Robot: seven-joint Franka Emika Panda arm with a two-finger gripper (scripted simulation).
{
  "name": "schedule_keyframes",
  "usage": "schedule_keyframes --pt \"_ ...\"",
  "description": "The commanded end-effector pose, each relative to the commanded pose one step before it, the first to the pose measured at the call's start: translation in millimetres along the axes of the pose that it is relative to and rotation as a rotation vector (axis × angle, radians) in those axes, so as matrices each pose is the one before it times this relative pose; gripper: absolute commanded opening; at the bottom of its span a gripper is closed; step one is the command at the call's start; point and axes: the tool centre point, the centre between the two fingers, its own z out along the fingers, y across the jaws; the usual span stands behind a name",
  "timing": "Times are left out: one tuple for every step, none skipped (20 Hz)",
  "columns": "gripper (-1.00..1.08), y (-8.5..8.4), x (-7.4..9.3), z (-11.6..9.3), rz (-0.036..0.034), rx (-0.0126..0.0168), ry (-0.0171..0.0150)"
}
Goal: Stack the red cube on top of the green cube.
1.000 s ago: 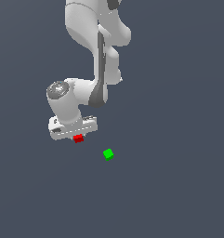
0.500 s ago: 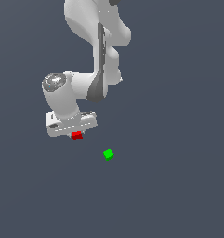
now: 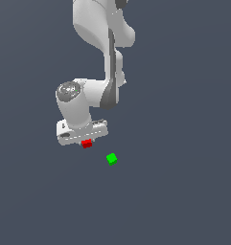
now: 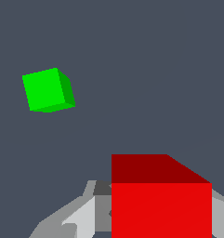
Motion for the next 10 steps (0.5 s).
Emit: schedule_keyframes --pt "-1.0 -17.29 13.01 7.34 -0.00141 0.00066 0.00034" --pt "-1.0 -7.65 5.99 3.43 0.0 0.0 0.0" --pt "-1.0 -7.92 6.24 3.56 0.0 0.0 0.0" --pt "-1.0 -8.08 6.42 3.65 0.0 0.0 0.0" --pt "-1.0 -7.97 6.42 3.61 0.0 0.0 0.0" --pt "-1.0 -7.38 6.04 3.36 0.0 0.0 0.0" --pt "-1.0 -6.65 5.63 3.39 0.00015 0.00008 -0.00046" --pt "-1.0 -6.13 5.18 2.81 0.0 0.0 0.0" --pt "-1.0 -5.49 4.69 2.53 0.0 0.0 0.0" --pt "-1.0 -4.84 4.17 2.23 0.0 0.0 0.0"
